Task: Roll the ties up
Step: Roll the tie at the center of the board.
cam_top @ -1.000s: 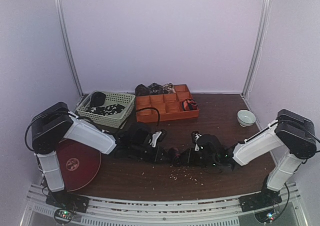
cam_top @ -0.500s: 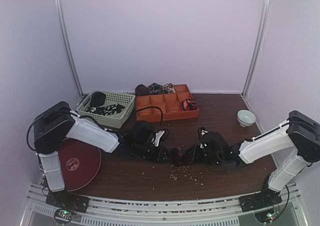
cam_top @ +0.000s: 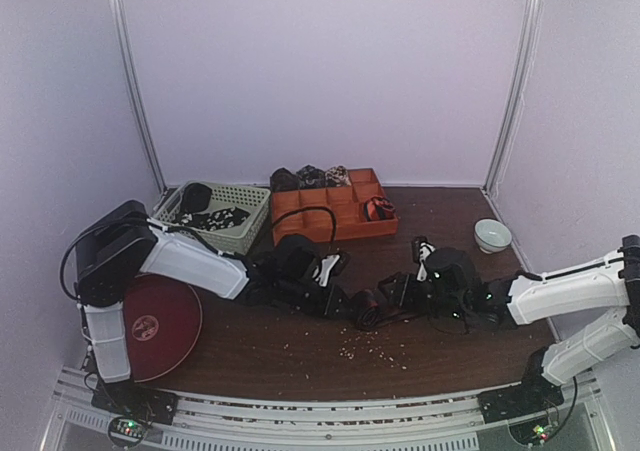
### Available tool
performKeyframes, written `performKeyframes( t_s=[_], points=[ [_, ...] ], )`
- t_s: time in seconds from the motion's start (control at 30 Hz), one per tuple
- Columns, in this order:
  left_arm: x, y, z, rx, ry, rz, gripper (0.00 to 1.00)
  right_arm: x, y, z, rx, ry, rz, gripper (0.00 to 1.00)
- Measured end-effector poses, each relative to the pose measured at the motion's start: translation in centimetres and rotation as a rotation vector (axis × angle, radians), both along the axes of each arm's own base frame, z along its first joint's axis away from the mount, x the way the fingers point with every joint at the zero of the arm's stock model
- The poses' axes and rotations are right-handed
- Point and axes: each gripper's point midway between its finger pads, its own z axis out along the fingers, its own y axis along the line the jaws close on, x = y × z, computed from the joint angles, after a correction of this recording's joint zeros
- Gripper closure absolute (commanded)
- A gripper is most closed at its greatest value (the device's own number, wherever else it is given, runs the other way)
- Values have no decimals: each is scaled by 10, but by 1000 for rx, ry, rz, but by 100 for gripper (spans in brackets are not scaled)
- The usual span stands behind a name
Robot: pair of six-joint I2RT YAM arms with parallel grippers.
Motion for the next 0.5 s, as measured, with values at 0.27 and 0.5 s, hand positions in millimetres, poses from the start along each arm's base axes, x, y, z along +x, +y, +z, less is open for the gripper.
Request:
performKeyframes(
  t_s=[0.27, 0.5],
  points=[
    [3, -8, -1, -2, -4, -11, 90, -9, 5, -6, -20, 35, 66, 52],
    [2, -19, 0, -14, -2, -30, 90, -4, 9, -6, -62, 54, 97, 53]
  ],
)
